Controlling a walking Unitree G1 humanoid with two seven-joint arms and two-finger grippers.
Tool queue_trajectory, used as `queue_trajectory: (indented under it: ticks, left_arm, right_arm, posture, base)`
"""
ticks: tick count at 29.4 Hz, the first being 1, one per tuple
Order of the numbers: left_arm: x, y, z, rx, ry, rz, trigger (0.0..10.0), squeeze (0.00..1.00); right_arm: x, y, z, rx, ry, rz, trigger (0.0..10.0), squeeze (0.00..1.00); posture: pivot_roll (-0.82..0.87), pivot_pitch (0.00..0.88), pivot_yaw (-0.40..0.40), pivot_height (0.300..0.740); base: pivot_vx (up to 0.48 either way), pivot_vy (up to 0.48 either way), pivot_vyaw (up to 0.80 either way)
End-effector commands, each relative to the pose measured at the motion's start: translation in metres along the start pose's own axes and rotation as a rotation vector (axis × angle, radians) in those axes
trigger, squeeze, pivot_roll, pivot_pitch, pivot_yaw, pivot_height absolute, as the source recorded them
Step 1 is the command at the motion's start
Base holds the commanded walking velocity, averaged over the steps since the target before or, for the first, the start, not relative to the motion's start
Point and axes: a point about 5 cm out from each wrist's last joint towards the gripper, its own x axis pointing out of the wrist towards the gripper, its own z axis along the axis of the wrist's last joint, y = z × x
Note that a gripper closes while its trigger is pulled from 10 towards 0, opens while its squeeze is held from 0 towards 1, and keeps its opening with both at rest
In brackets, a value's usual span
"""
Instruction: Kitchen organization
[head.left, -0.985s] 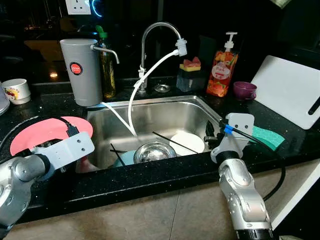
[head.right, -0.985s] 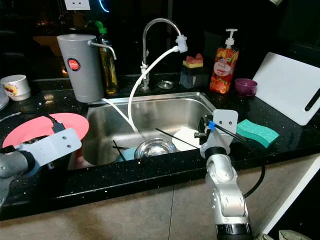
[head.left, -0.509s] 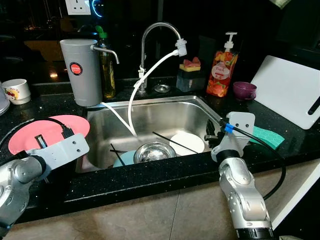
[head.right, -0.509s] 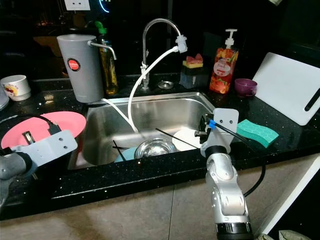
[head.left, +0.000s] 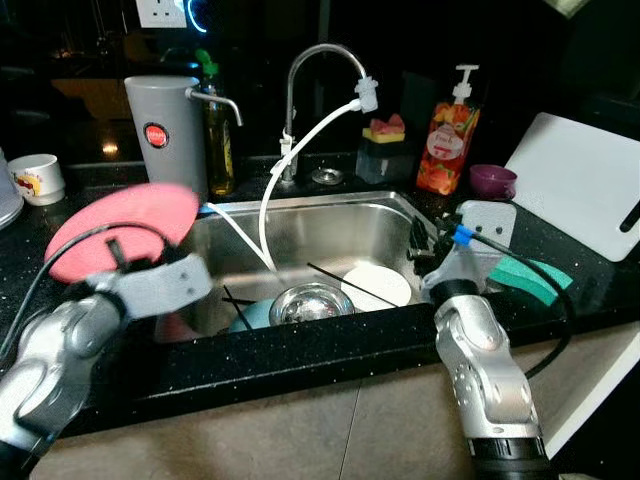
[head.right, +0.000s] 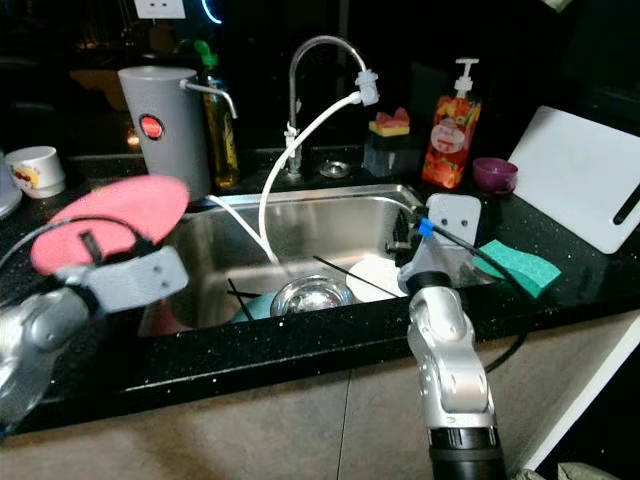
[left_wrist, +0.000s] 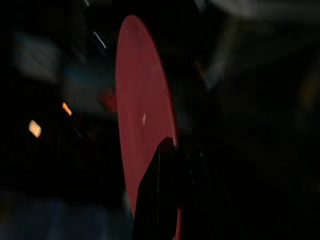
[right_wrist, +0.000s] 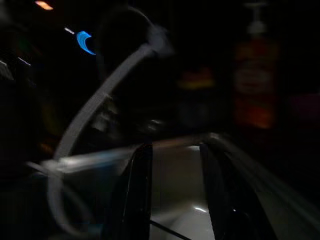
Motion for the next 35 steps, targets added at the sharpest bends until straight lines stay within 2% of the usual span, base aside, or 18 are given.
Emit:
queue_trajectory:
  ticks: [1, 4, 7, 9, 10, 15, 21, 28, 35]
  left_arm:
    - [0.002, 0.004, 0.011, 0.047, -0.068, 0.05, 10.0, 0.0]
    - [0.005, 0.01, 0.032, 0.049, -0.204, 0.104, 10.0, 0.0]
    - [0.004, 0.006, 0.05, 0.057, -0.322, 0.109, 10.0, 0.0]
    - [0.005, 0.002, 0.057, 0.062, -0.377, 0.099, 10.0, 0.0]
    - [0.005, 0.002, 0.057, 0.062, -0.377, 0.099, 10.0, 0.0]
    - [0.007, -0.005, 0.072, 0.076, -0.51, 0.077, 10.0, 0.0]
    - [0.01, -0.008, 0.078, 0.076, -0.557, 0.078, 10.0, 0.0]
    - [0.005, -0.02, 0.093, 0.058, -0.632, 0.057, 10.0, 0.0]
    - [0.004, -0.024, 0.096, 0.061, -0.665, 0.048, 10.0, 0.0]
  right_arm:
    - [0.002, 0.007, 0.009, 0.072, -0.015, 0.053, 10.0, 0.0]
    - [0.006, 0.024, 0.016, 0.248, 0.003, 0.167, 10.0, 0.0]
    - [0.006, 0.039, 0.02, 0.418, 0.037, 0.284, 10.0, 0.0]
    - [0.004, 0.048, 0.021, 0.494, 0.069, 0.361, 10.0, 0.0]
    - [0.004, 0.048, 0.021, 0.494, 0.069, 0.361, 10.0, 0.0]
    - [-0.002, 0.062, 0.021, 0.703, 0.139, 0.496, 10.0, 0.0]
    - [-0.001, 0.062, 0.024, 0.803, 0.157, 0.507, 10.0, 0.0]
    - [0.0, 0.063, 0.019, 0.797, 0.206, 0.511, 10.0, 0.0]
    - [0.002, 0.063, 0.014, 0.792, 0.247, 0.494, 10.0, 0.0]
  posture:
    - [0.14, 0.062, -0.06, 0.74]
    - [0.14, 0.06, -0.06, 0.74]
    - [0.14, 0.057, -0.06, 0.74]
    - [0.14, 0.055, -0.062, 0.74]
    - [0.14, 0.055, -0.062, 0.74]
    - [0.14, 0.052, -0.064, 0.74]
    - [0.13, 0.05, -0.062, 0.74]
    - [0.13, 0.036, -0.071, 0.74]
    - [0.14, 0.031, -0.075, 0.74]
  base:
    - [0.0, 0.0, 0.0]
    - [0.0, 0.0, 0.0]
    - [0.0, 0.0, 0.0]
    - [0.0, 0.0, 0.0]
    - [0.0, 0.0, 0.0]
    - [0.0, 0.0, 0.0]
    - [0.0, 0.0, 0.0]
    - [0.0, 0.0, 0.0]
    - [0.0, 0.0, 0.0]
